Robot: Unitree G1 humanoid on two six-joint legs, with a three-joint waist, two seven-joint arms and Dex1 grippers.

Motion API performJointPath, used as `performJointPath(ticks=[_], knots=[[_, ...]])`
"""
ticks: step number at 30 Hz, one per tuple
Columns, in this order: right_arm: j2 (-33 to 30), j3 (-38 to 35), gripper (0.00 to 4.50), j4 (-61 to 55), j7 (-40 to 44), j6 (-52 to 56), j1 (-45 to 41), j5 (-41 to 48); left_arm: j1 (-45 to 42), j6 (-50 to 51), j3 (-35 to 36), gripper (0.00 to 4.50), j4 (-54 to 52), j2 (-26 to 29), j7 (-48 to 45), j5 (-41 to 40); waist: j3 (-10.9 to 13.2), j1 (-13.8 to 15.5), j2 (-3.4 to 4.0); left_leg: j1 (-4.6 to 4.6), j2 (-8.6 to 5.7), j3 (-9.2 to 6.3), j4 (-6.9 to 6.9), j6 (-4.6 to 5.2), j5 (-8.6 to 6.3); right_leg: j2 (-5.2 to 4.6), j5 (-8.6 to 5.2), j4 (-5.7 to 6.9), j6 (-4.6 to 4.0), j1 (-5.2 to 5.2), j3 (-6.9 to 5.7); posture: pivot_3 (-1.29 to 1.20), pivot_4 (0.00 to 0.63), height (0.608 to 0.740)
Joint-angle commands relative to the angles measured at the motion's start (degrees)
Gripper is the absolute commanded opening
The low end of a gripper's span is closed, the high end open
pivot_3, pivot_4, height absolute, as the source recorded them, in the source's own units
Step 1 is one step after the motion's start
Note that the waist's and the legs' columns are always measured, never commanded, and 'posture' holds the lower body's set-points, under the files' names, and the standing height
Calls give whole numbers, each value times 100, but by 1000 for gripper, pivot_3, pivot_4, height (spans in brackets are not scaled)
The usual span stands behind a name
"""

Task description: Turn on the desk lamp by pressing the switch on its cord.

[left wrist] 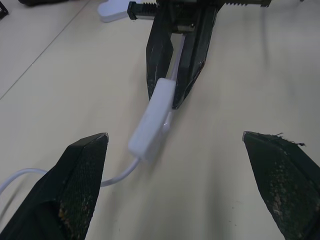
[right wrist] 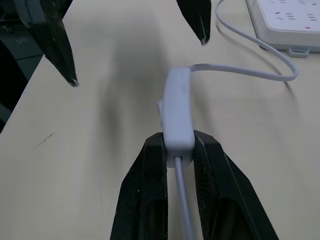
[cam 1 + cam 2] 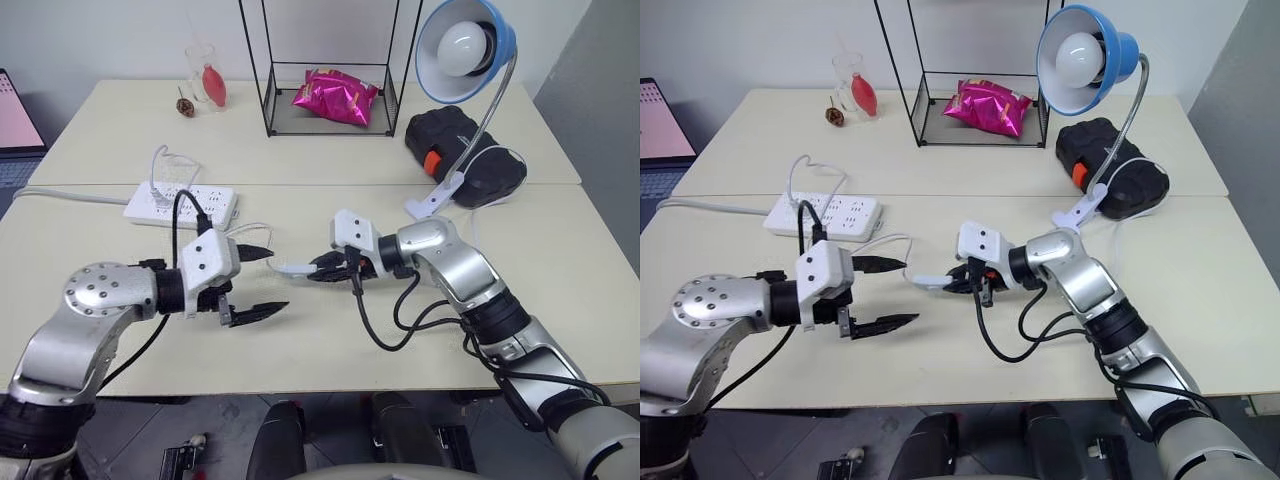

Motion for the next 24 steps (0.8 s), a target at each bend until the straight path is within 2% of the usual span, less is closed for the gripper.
performJointPath(ticks=[1, 9, 24], knots=[[-17, 7, 362, -284, -33, 19, 8, 17, -185, -430, -213, 4500, 384, -96, -48, 302, 0, 6, 0, 0, 0, 0, 0, 0, 0, 0, 0, 0, 0, 0, -1, 0, 150, 740], [-78, 57, 362, -349, -16, 51, 12, 31, -501, -659, -372, 4500, 924, -365, -169, 379, 0, 8, 0, -2, 0, -1, 1, 0, 0, 0, 0, 0, 0, 0, 0, 0, 150, 740], [-123, 125, 362, -346, 23, 14, 6, 20, -837, -346, -437, 4500, 1024, -670, -173, 343, 0, 7, -1, -3, -1, -5, 2, 0, 0, 0, 0, 2, 0, 0, -2, 0, 150, 740]])
